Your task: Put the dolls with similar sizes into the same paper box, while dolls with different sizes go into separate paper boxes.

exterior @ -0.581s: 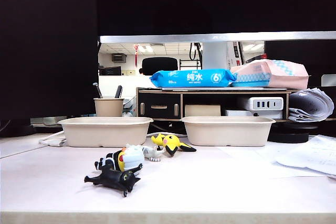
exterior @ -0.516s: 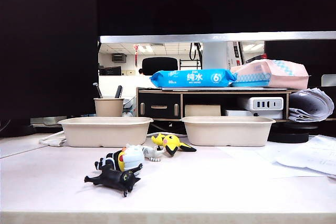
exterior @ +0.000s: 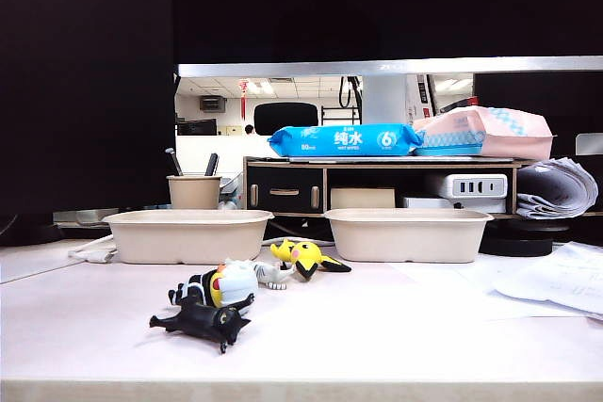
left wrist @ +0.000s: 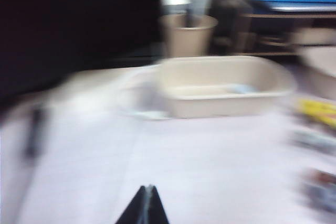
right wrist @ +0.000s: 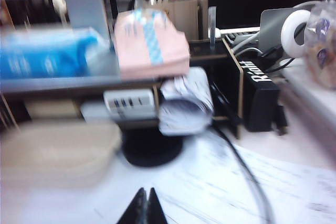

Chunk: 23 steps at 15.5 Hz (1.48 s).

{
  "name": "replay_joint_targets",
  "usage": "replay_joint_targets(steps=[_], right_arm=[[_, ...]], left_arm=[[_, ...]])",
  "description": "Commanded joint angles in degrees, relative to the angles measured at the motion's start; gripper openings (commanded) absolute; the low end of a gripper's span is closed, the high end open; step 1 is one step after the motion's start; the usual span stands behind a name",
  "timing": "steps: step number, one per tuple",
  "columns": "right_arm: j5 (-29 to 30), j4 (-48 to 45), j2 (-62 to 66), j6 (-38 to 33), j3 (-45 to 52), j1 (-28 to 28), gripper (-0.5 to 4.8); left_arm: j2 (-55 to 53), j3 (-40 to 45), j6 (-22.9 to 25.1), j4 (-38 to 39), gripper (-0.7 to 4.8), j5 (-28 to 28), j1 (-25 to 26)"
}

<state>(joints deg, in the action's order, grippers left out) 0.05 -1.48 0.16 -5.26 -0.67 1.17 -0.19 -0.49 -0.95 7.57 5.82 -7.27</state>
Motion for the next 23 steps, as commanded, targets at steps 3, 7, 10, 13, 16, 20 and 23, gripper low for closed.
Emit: replay_joint_targets(steps=[3, 7, 10, 13, 16, 20, 23], right_arm=[[4.2, -11.58, -0.02, -10.47, -0.15, 0.13, -0.01], [6.1, -5.88, 1.46, -21.53, -6.6, 0.15, -0.02], [13.18, -10.93, 9.42, -19.91, -14.25, 0.17, -0.02], [26.4, -9.68, 29.55, -12.72, -28.87, 2.27, -0.02], [31.54, 8.94, 61.72, 8.92, -52.02, 15.52, -0.02], [22.25, 33.05, 91.58, 28.48, -73.9, 30.34, -0.01], [17.09, 39.26, 99.51, 33.59, -77.99, 37.31, -0.01]], left_arm=[[-6.97, -0.04, 0.11, -0.83, -0.05, 0.87, -22.69], [-15.63, -0.04, 0.11, -0.76, -0.05, 0.87, -29.99], [-15.74, -0.04, 0.11, -0.81, -0.05, 0.83, -30.18], [-15.74, -0.04, 0.11, -0.81, -0.05, 0.85, -30.18], [-15.58, -0.04, 0.11, -0.83, -0.05, 0.85, -30.18], [-15.58, -0.04, 0.11, -0.79, -0.05, 0.83, -30.18], [-15.58, -0.04, 0.11, -0.81, -0.05, 0.85, -30.18]])
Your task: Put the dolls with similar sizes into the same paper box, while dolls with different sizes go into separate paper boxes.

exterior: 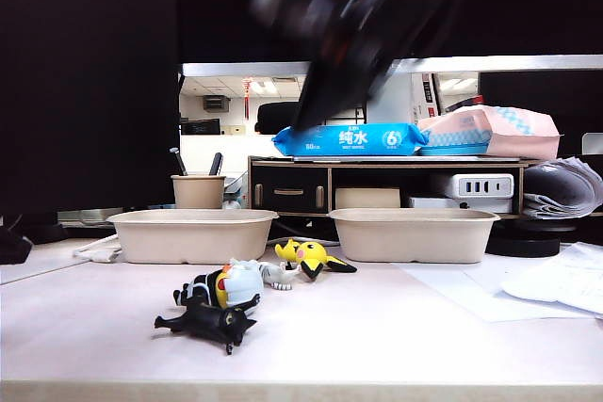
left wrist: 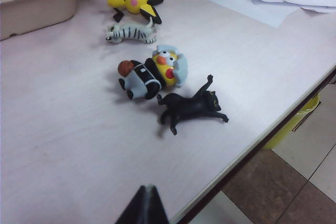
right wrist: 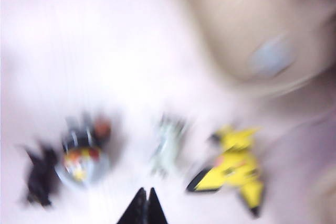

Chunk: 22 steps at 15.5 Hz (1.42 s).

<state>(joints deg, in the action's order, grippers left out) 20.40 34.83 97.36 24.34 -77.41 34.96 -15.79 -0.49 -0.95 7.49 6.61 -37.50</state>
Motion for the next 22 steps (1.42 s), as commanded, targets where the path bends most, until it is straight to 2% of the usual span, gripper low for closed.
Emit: replay_joint_targets(steps=[1, 2, 3, 4, 7, 16, 18, 22], right_arm=[[-4.31, 3.08, 3.08, 5.01, -1.25, 4.76, 0.0], [-6.19, 3.06, 4.2, 6.45, -1.25, 6.86, 0.21], [-6.78, 2.86, 5.11, 7.74, -1.25, 8.52, 1.64], [-7.08, 2.1, 6.12, 8.98, -1.27, 10.14, 2.63], [-8.92, 0.72, 7.65, 11.28, -1.27, 11.91, 2.63], [-8.74, -0.81, 11.58, 11.74, -1.27, 12.09, 2.6], [-8.79, -0.96, 12.57, 11.74, -1.27, 12.02, 2.33], [-8.92, -1.09, 14.62, 11.74, -1.27, 12.02, 2.33]], left_arm=[[0.02, -0.04, 0.11, -0.72, -0.05, 0.0, 0.04], [0.02, -0.04, 0.11, -0.72, -0.05, 0.07, 0.04], [0.02, -0.04, 0.11, -0.72, -0.05, 0.07, 0.04], [0.02, -0.04, 0.11, -0.7, -0.05, 0.07, 0.04], [0.04, -0.04, 0.11, -0.72, -0.05, 0.04, 0.04], [0.02, -0.04, 0.11, -0.72, -0.05, 0.04, 0.04], [0.02, -0.04, 0.11, -0.72, -0.05, 0.07, 0.04], [0.02, -0.04, 0.11, -0.72, -0.05, 0.04, 0.04]])
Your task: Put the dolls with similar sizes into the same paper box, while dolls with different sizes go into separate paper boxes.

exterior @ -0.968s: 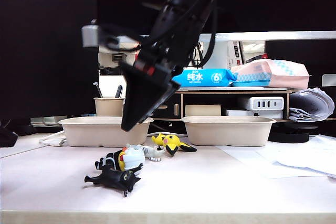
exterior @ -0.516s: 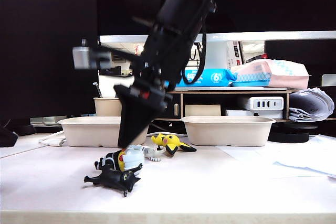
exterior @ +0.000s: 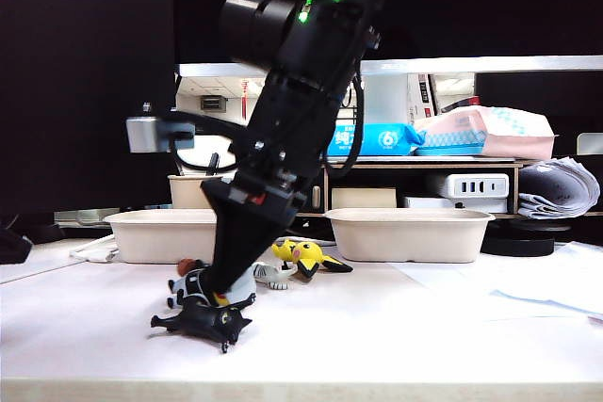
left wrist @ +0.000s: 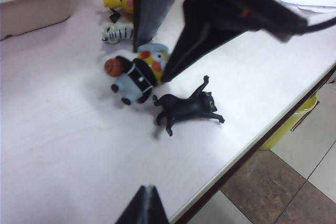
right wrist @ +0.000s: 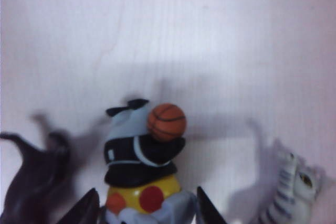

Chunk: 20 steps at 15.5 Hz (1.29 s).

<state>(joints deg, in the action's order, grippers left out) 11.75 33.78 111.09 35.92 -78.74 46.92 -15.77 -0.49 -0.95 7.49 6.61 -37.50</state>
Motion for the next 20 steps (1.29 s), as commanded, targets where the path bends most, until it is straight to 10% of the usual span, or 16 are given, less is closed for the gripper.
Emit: replay_joint_targets(steps=[1, 11, 15, 20], right_arm=[[-0.26, -0.35, 1.09, 0.13, 0.07, 0.07, 2.32], [-0.76, -1.14, 1.16, 0.09, 0.07, 0.04, 1.0], [-0.72, -0.83, 1.18, 0.09, 0.07, 0.07, 2.49], [-1.6, -2.08, 1.88, -0.09, 0.07, 0.07, 2.7]], left_arm=[[0.02, -0.04, 0.11, -0.72, -0.05, 0.07, 0.04], [0.02, -0.04, 0.11, -0.72, -0.05, 0.07, 0.04], [0.02, -0.04, 0.11, -0.72, -0.05, 0.07, 0.04], [0.02, -0.04, 0.11, -0.72, -0.05, 0.04, 0.04]])
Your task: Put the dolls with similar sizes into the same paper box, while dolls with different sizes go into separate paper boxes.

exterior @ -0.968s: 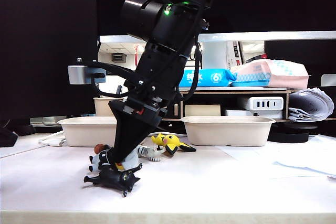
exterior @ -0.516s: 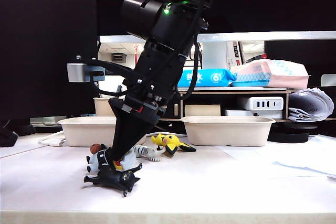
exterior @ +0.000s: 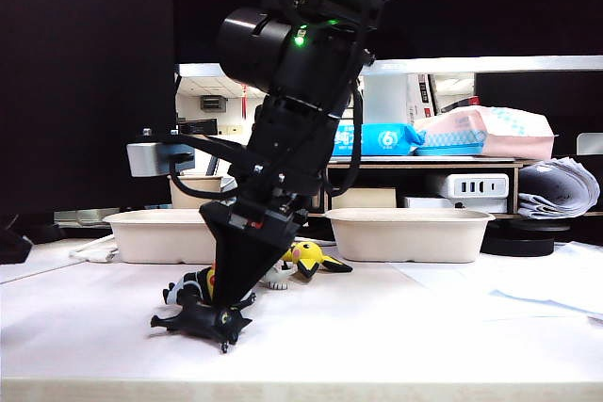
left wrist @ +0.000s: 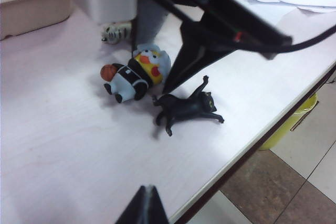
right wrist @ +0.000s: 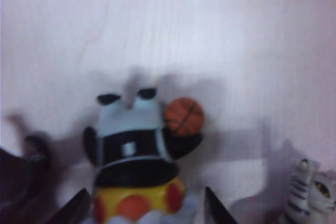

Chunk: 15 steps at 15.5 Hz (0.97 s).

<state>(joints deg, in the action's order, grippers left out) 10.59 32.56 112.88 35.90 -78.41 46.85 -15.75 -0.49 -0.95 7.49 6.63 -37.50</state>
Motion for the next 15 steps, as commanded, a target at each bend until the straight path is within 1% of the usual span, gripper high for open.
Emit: replay_joint_targets(steps=[1, 6, 7, 8, 11, 13, 15], right_arm=[[-0.42, -1.79, 0.09, -1.03, -0.26, 0.17, 2.71], [-0.39, -4.33, 0.09, -1.46, -0.26, 0.15, 2.7], [-0.42, -4.33, 0.09, -1.6, -0.26, 0.13, 2.34], [-0.42, -4.33, 0.09, -1.6, -0.26, 0.13, 1.88], [-0.44, -4.35, 0.09, -1.7, -0.26, 0.13, 1.0], [-0.46, -5.01, 0.07, -3.48, -0.39, 0.07, 0.94], [-0.59, -5.73, 0.0, -6.91, -2.75, 0.0, 0.94]], left_arm=[[0.0, -0.04, 0.11, -0.72, -0.05, 0.04, 0.04], [0.0, -0.04, 0.11, -0.72, -0.05, 0.04, 0.07], [0.0, -0.04, 0.11, -0.72, -0.05, 0.04, 0.04], [0.0, -0.04, 0.11, -0.72, -0.05, 0.04, 0.07], [0.0, -0.04, 0.11, -0.72, -0.05, 0.04, 0.07], [0.17, -0.04, 0.11, -0.72, -0.05, 0.04, 0.07], [3.32, -0.04, 0.11, -0.57, -0.05, 0.04, 0.13]])
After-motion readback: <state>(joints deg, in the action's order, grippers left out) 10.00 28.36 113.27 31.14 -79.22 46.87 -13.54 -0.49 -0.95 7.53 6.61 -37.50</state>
